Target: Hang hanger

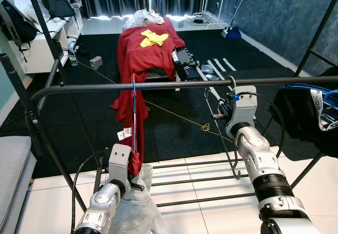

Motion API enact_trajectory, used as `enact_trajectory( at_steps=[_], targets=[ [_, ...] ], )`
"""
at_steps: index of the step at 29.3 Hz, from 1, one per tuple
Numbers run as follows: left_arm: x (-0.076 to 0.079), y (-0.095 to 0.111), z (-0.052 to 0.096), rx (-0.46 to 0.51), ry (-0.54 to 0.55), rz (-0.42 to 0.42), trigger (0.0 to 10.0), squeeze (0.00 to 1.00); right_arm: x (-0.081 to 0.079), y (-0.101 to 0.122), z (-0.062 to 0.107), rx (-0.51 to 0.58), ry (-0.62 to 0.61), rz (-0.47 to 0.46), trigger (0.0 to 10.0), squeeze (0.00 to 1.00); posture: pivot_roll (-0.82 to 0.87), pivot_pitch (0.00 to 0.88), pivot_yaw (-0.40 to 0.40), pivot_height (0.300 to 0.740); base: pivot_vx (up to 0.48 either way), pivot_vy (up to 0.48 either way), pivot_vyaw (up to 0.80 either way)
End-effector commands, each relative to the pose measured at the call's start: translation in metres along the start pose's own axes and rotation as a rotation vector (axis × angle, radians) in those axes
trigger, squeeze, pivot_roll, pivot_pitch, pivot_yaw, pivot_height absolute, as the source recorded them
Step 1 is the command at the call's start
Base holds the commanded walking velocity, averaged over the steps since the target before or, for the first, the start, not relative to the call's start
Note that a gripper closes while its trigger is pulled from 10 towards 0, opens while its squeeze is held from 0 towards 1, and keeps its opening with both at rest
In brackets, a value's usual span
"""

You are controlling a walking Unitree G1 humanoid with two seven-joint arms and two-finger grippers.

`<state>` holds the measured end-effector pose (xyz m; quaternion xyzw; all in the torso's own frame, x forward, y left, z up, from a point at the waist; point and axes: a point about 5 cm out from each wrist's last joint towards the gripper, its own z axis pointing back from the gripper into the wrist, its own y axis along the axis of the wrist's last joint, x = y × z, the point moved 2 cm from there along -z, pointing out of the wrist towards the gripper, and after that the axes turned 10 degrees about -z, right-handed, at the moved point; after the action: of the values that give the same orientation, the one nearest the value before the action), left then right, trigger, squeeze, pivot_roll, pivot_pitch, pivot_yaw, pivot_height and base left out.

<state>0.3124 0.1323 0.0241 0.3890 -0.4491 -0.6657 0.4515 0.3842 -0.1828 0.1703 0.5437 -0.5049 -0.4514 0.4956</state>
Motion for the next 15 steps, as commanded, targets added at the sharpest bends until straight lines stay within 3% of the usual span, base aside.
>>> enact_trajectory(
  at_steps=[1, 3, 5, 10, 15],
  targets=[
    [-0.006, 0.009, 0.0, 0.034, 0.014, -0.019, 10.0, 0.0, -0.016, 0.008, 0.008, 0.101, 0.093, 0.101, 0.0, 0.0, 0.0, 0.021, -0.01, 0.74, 0.0, 0.0, 0.0],
    [-0.01, 0.009, 0.002, 0.046, 0.025, -0.013, 10.0, 0.0, -0.036, 0.002, 0.023, 0.17, 0.205, 0.226, 0.0, 0.0, 0.0, 0.021, -0.008, 0.74, 0.0, 0.0, 0.0],
    [-0.011, 0.009, 0.003, 0.047, 0.027, -0.014, 10.0, 0.0, -0.04, -0.002, 0.029, 0.186, 0.221, 0.261, 0.0, 0.0, 0.01, 0.019, -0.006, 0.74, 0.0, 0.0, 0.0],
    [-0.013, 0.008, 0.003, 0.047, 0.031, -0.016, 10.0, 0.0, -0.041, -0.005, 0.034, 0.199, 0.214, 0.277, 0.0, 0.0, 0.01, 0.019, -0.006, 0.74, 0.0, 0.0, 0.0],
    [-0.018, 0.009, 0.005, 0.052, 0.044, -0.021, 10.0, 0.0, -0.041, -0.03, 0.045, 0.129, 0.214, 0.271, 0.0, 0.0, 0.02, 0.02, -0.004, 0.74, 0.0, 0.0, 0.0]
  ],
)
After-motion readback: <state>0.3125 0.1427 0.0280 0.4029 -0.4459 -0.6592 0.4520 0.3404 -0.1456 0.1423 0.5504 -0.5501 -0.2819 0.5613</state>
